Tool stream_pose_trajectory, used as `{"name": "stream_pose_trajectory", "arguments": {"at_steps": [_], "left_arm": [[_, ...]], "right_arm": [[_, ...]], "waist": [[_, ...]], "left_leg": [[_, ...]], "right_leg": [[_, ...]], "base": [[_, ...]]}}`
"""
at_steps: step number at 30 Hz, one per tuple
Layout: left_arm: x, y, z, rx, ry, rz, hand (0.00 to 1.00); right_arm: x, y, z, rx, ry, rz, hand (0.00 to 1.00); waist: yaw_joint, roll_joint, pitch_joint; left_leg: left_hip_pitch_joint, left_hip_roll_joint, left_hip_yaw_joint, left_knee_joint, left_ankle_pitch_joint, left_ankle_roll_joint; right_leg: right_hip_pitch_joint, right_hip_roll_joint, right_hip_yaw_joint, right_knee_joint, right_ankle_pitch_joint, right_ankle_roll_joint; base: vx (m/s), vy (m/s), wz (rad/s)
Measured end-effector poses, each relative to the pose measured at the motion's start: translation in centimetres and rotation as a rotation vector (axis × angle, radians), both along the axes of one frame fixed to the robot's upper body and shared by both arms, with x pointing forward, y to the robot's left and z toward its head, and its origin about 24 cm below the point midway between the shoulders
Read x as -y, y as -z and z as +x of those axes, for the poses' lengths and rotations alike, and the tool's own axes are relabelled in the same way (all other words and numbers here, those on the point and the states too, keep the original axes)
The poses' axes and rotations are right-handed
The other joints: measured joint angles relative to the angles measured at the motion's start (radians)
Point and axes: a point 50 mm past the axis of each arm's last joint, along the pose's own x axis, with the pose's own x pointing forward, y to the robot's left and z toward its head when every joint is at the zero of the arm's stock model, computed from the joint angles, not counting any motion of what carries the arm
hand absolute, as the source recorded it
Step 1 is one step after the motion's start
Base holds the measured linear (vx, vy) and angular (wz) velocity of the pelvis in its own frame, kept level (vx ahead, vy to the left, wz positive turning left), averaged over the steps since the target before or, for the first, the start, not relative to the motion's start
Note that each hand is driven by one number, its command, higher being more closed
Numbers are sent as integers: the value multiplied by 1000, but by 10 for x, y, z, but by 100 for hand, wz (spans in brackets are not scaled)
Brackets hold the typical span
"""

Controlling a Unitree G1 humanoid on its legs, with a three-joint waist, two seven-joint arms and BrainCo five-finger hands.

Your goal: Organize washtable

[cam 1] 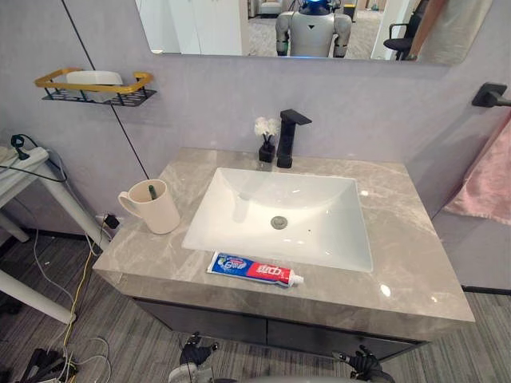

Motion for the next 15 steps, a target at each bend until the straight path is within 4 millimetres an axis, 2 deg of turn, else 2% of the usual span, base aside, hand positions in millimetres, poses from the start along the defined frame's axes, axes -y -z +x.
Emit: {"name": "stream_pose_trajectory", "arguments": {"at_steps": [8,11,12,13,15], "left_arm": [[-8,-1,-1,3,-50,-5,0],[-18,-2,-1,3,-51,19,0],[-21,-2,-1,5,-52,26,0],[-22,-3,-1,5,-53,29,0],[-23,-3,-2,2,-57,32,0]], "right_arm": [[7,3,-11,2,213,62,0],[17,2,-19,-6,288,40,0],[30,0,-21,4,348,12,0],[47,-6,-21,32,399,-27,0],[65,-14,-17,80,444,-80,0]], "waist": [[-1,-8,0],[-4,-25,0],[-4,-36,6],[-2,-36,7],[-3,-35,7]], "left_leg": [[-1,10,81,-42,-1,-1],[4,15,97,-52,-1,-2],[6,16,104,-52,-1,-2],[10,15,111,-52,-1,-2],[17,15,115,-52,-1,-2]], "right_leg": [[-19,12,43,-74,44,4],[-17,19,51,-84,47,6],[-17,18,48,-84,48,7],[-17,17,39,-85,54,14],[-15,13,30,-84,57,10]], "base": [[39,8,-21],[83,-9,-14],[64,-13,-13],[25,-9,-13],[4,-7,-16]]}}
